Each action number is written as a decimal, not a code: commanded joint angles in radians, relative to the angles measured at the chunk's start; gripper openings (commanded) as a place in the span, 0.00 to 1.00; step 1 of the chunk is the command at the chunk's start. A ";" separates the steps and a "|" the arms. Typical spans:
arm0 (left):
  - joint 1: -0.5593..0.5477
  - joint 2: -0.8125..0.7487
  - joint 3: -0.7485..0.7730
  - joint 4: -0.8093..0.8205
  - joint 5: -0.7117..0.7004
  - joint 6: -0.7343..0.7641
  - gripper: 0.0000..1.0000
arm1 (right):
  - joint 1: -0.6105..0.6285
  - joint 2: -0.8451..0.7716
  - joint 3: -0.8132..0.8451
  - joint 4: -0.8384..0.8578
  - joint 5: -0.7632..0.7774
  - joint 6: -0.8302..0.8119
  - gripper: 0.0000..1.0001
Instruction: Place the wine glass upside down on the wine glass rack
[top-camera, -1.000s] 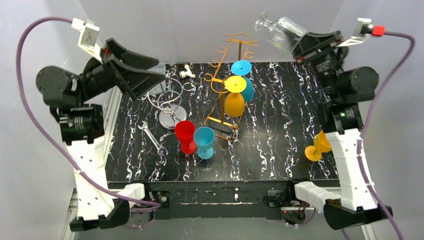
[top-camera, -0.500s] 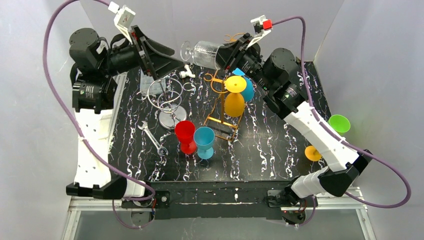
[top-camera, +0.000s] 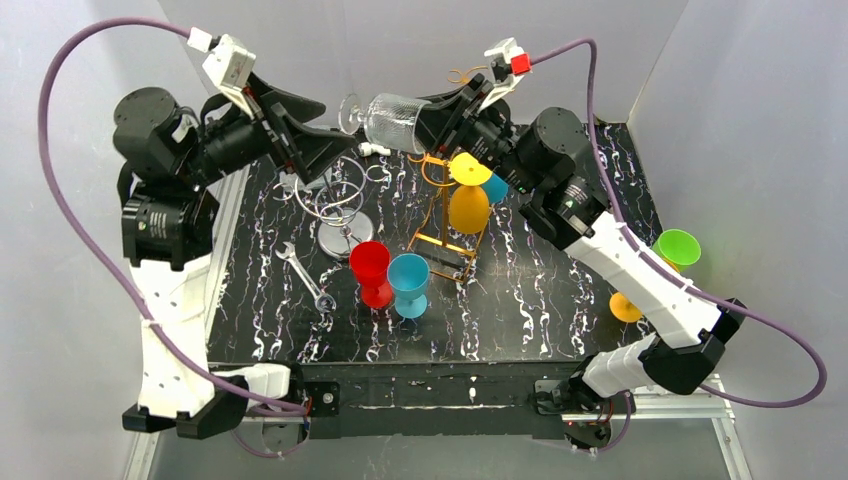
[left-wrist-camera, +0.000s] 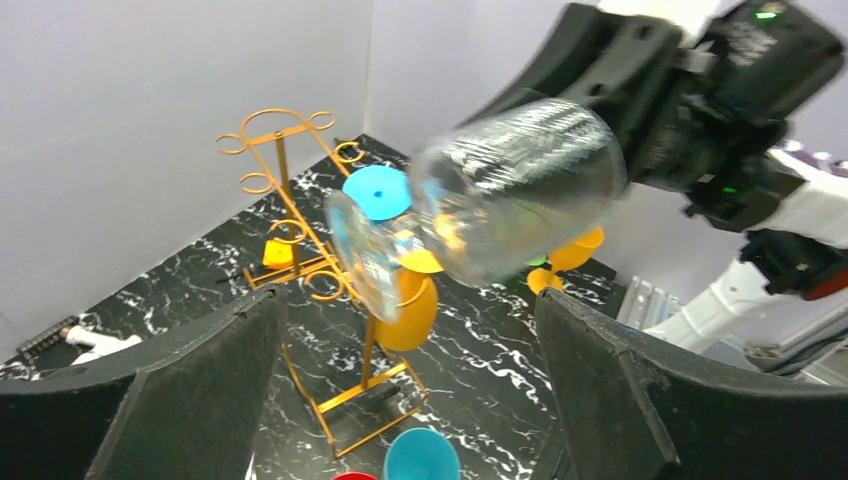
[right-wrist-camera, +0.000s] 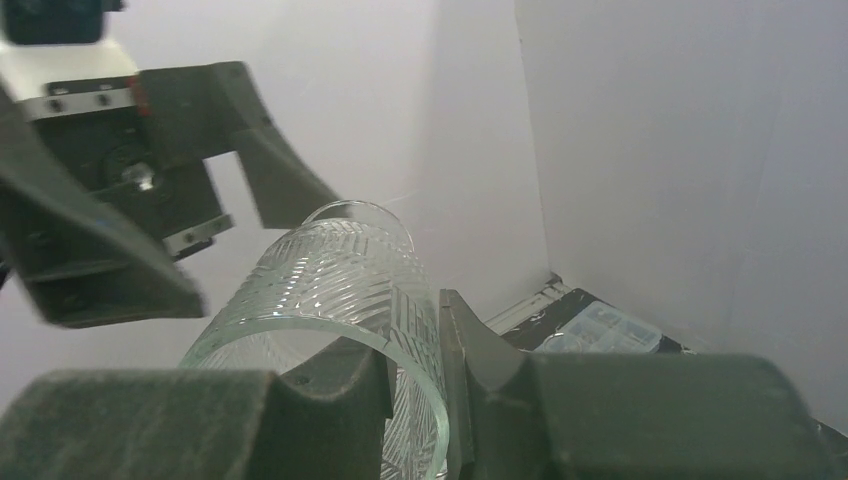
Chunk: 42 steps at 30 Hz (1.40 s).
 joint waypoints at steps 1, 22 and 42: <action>-0.003 0.037 -0.011 0.003 -0.058 0.017 0.82 | 0.044 -0.012 0.064 0.102 0.051 -0.039 0.01; -0.003 0.062 0.004 0.028 0.003 -0.057 0.00 | 0.220 -0.017 -0.079 0.217 0.234 -0.204 0.01; -0.003 0.108 0.087 0.044 0.013 0.181 0.00 | 0.294 -0.015 -0.207 0.295 0.368 -0.225 0.61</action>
